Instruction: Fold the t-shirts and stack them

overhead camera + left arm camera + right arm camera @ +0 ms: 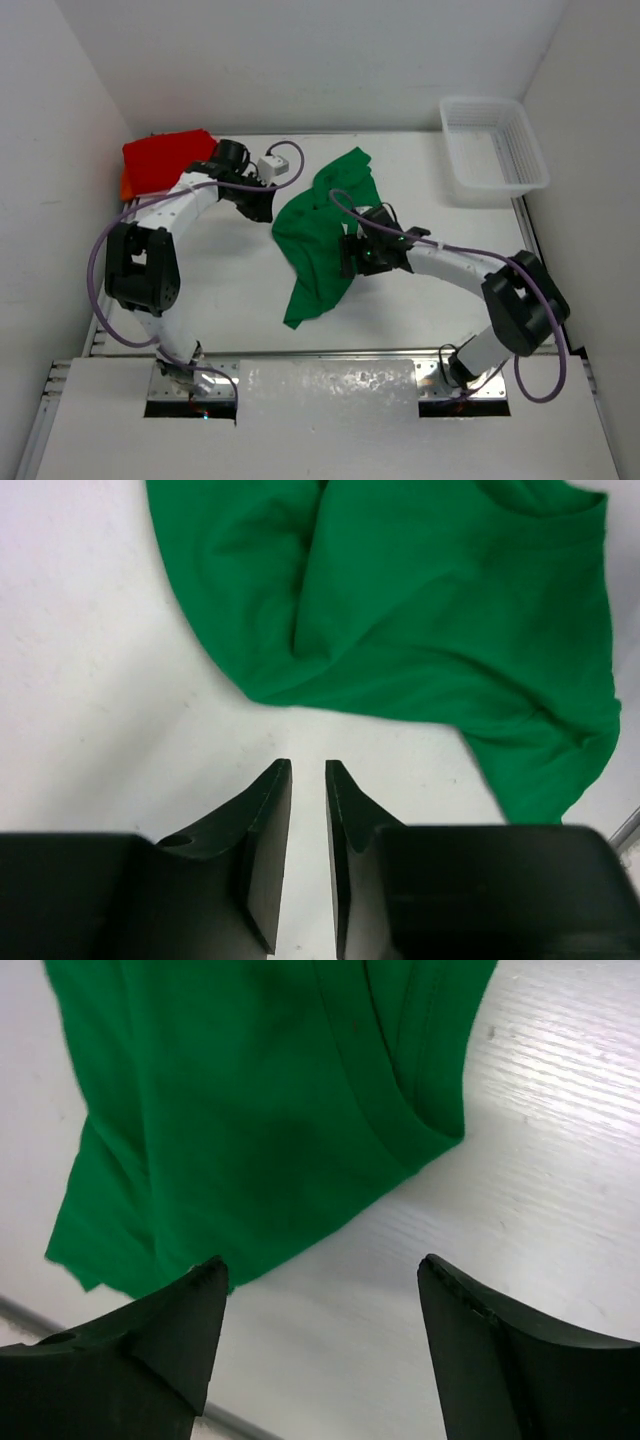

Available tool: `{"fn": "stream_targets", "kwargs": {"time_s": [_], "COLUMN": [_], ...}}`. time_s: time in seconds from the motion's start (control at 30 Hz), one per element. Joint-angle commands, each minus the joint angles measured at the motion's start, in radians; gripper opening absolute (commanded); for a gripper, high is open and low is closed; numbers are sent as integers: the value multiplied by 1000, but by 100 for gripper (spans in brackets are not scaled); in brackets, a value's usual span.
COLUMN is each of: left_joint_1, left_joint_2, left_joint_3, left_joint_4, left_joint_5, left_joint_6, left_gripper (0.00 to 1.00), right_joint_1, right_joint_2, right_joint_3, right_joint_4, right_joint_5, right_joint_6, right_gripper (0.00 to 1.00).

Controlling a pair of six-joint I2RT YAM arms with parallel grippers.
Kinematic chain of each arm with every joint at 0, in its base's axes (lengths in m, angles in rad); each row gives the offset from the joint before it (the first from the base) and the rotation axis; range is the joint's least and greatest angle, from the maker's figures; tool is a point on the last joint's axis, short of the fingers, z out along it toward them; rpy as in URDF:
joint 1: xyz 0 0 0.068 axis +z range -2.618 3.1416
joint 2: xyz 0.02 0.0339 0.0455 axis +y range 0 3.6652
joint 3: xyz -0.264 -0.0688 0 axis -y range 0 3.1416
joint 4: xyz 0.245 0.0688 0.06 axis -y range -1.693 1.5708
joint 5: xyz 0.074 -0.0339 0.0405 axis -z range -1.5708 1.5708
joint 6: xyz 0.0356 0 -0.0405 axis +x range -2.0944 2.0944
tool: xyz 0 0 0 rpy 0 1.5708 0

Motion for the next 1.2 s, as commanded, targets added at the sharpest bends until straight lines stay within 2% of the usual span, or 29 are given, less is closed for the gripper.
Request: {"fn": "stream_targets", "kwargs": {"time_s": [0.0, 0.13, 0.2, 0.27, 0.37, 0.47, 0.5, 0.57, 0.63, 0.8, 0.87, 0.9, 0.97, 1.0, 1.03, 1.1, 1.17], "left_joint_1": [-2, -1, -1, 5, 28, 60, 80, 105, 151, 244, 251, 249, 251, 249, 249, 249, 249], "left_joint_2": [-25, -63, -88, -120, -145, -159, -163, -165, -160, -163, -174, -177, -188, -191, -194, -198, -198], "left_joint_3": [-31, -67, -86, -118, -143, -158, -166, -166, -164, -164, -172, -175, -180, -180, -180, -175, -164], "left_joint_4": [45, 35, 38, 60, 69, 75, 83, 92, 92, 88, 89, 91, 91, 89, 89, 89, 86], "left_joint_5": [-26, -61, -90, -139, -156, -158, -161, -167, -167, -156, -156, -156, -155, -156, -156, -158, -159], "left_joint_6": [-38, -37, -35, -34, -31, -35, -43, -54, -73, -87, -83, -81, -77, -75, -74, -67, -63], "left_gripper": [19, 20, 20, 20, 20, 20, 21, 21, 21, 21, 21, 21, 21, 21, 21, 21, 21], "right_joint_1": [20, 49, 118, 181, 299, 422, 455, 489, 508, 511, 511, 509, 511, 511, 509, 509, 486], "right_joint_2": [67, 138, 135, 97, 1, -18, -1, 89, 152, 322, 386, 408, 460, 473, 479, 451, 412], "right_joint_3": [5, 47, 62, 64, 7, 18, 37, 122, 197, 257, 286, 294, 317, 341, 344, 338, 349], "right_joint_4": [111, 103, 97, 90, 166, 247, 245, 182, 145, 100, 71, 62, 19, -4, -36, -38, -38], "right_joint_5": [60, 91, 114, 199, 272, 265, 230, 148, 130, 146, 111, 99, 76, 79, 83, 143, 140], "right_joint_6": [105, 124, 104, 32, -95, -302, -379, -431, -502, -519, -520, -519, -508, -502, -496, -482, -467], "right_gripper": [74, 75, 75, 75, 74, 69, 68, 67, 68, 71, 70, 67, 56, 38, 29, 0, 0]}}
